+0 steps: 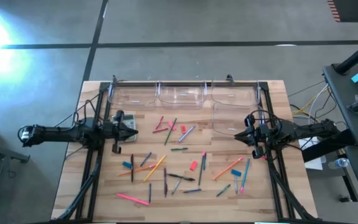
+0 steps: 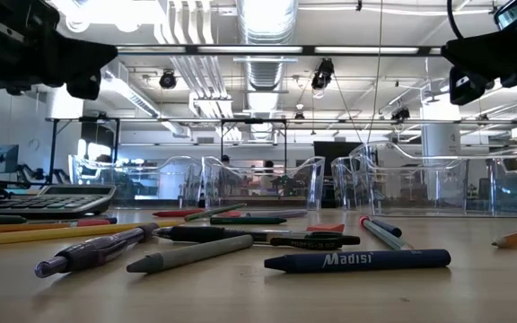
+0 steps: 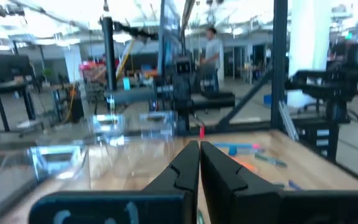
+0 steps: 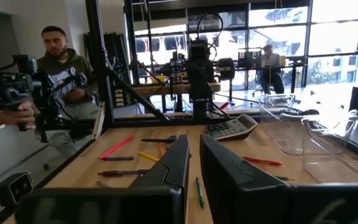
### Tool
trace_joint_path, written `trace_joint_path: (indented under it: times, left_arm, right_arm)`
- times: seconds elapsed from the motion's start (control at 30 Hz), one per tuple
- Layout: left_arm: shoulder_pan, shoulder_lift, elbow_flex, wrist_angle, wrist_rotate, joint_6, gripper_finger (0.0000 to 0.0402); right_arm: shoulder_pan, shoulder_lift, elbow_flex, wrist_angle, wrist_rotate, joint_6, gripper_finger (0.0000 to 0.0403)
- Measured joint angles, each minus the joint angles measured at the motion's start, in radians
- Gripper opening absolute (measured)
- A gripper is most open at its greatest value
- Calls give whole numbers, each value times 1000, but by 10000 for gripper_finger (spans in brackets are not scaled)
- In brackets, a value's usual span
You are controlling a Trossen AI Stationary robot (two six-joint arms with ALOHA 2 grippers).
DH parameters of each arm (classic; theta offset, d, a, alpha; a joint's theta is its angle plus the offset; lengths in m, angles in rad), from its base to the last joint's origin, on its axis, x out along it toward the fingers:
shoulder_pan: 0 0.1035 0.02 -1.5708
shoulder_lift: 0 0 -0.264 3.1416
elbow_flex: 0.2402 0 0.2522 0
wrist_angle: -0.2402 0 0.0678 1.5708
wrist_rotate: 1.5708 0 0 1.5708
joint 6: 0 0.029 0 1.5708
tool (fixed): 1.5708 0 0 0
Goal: Sort crayons/erasers/pens/pencils in bins
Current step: Put the green pencil into the top left transparent bin
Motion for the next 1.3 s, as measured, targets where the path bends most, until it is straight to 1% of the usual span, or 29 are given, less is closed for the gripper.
trace_joint_path:
  times: [0.1, 0.27, 1.03, 1.17, 1.3]
  left_arm:
    - [0, 0, 0, 5, -1, 0, 0]
    - [0, 0, 0, 5, -34, 1, 0]
    - [0, 2, 4, 12, -40, -2, 0]
    - [0, 40, 53, 3, -41, -3, 0]
    - [0, 112, 112, 7, -43, -1, 0]
  right_arm:
    - [0, 0, 0, 0, 0, 17, 31]
    - [0, 0, 0, 0, 0, 17, 31]
    - [0, 0, 0, 0, 1, 8, 31]
    - [0, 0, 0, 0, 1, 6, 31]
    - [0, 0, 0, 0, 2, -5, 31]
